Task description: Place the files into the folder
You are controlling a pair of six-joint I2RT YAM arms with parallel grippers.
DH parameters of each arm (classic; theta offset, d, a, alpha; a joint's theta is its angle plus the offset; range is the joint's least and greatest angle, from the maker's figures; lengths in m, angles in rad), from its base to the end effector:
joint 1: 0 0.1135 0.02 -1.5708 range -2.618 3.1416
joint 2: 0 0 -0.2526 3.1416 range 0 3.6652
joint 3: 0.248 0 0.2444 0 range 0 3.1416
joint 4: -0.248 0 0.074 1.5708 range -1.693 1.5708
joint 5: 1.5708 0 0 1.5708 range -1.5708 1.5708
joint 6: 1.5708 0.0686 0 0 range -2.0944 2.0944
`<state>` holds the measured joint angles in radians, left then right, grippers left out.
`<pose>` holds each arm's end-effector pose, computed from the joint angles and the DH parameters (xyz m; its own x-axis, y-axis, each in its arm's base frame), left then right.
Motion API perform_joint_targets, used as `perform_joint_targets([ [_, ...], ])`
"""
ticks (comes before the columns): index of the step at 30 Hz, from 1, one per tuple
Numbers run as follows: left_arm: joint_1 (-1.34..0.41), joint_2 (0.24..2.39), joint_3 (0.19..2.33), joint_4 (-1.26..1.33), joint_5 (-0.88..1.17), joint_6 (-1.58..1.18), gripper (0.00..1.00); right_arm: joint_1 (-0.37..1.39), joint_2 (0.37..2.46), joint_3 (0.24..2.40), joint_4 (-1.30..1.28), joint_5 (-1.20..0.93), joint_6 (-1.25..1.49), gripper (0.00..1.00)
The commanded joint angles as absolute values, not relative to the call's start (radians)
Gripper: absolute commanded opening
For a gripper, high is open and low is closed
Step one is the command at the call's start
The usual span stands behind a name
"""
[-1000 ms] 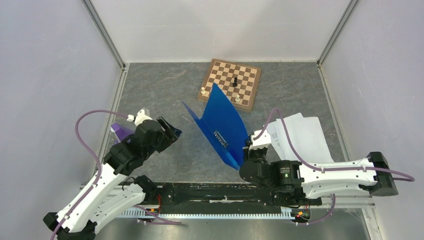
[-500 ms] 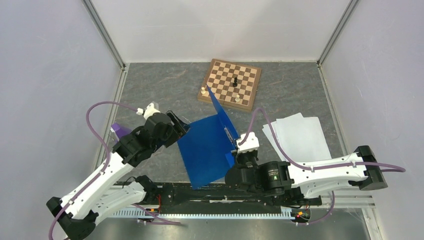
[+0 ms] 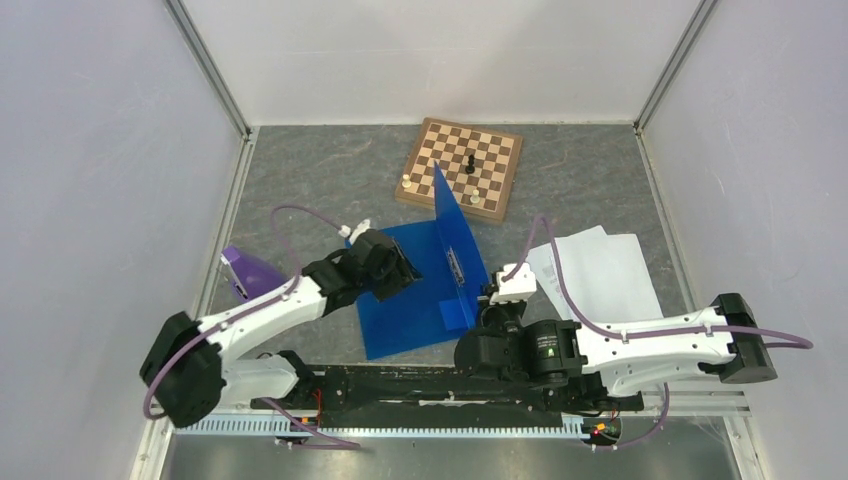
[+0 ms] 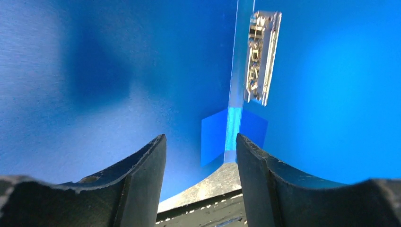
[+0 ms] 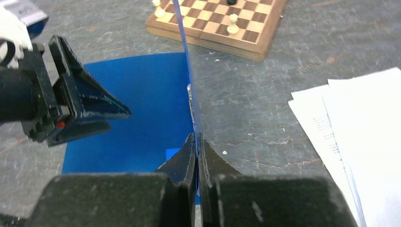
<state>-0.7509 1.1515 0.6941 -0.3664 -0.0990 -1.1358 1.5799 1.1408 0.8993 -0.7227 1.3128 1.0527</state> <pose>0.1895 -0.1676 0.1890 -0.7973 -0.4903 -0.3521 -0.2210 0.7799 -0.5856 0.0644 0.2119 0.2695 -0.2223 0.0700 -0.9725 -0.1353 0.9856 0.1019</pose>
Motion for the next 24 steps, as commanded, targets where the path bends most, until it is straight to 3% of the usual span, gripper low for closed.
perform_joint_targets([
  [1, -0.788, 1.284, 0.766, -0.178, -0.064, -1.075, 0.63, 1.527, 1.079, 0.786, -0.837, 1.208, 1.311, 0.0],
  [6, -0.828, 1.479, 0.858, -0.205, -0.16, -1.028, 0.63, 1.519, 0.928, 0.604, -0.838, 1.097, 1.392, 0.0],
  [12, -0.859, 1.545, 0.913, -0.318, -0.261, -1.046, 0.63, 1.518, 0.709, 0.358, -0.606, 0.913, 1.218, 0.0],
  [19, -0.868, 1.46, 0.775, -0.414, -0.419, -1.152, 0.63, 1.503, 0.593, 0.297, -0.852, 0.928, 1.373, 0.0],
  [20, -0.868, 1.458, 0.754, -0.403, -0.413, -1.152, 0.63, 1.501, 0.59, 0.299, -0.854, 0.927, 1.365, 0.05],
  [22, -0.869, 1.477, 0.724, -0.398, -0.393, -1.157, 0.64, 1.5, 0.621, 0.327, -0.853, 0.936, 1.343, 0.3],
  [24, -0.874, 1.497, 0.7, -0.384, -0.384, -1.167, 0.62, 1.499, 0.679, 0.374, -0.873, 0.954, 1.318, 0.43],
])
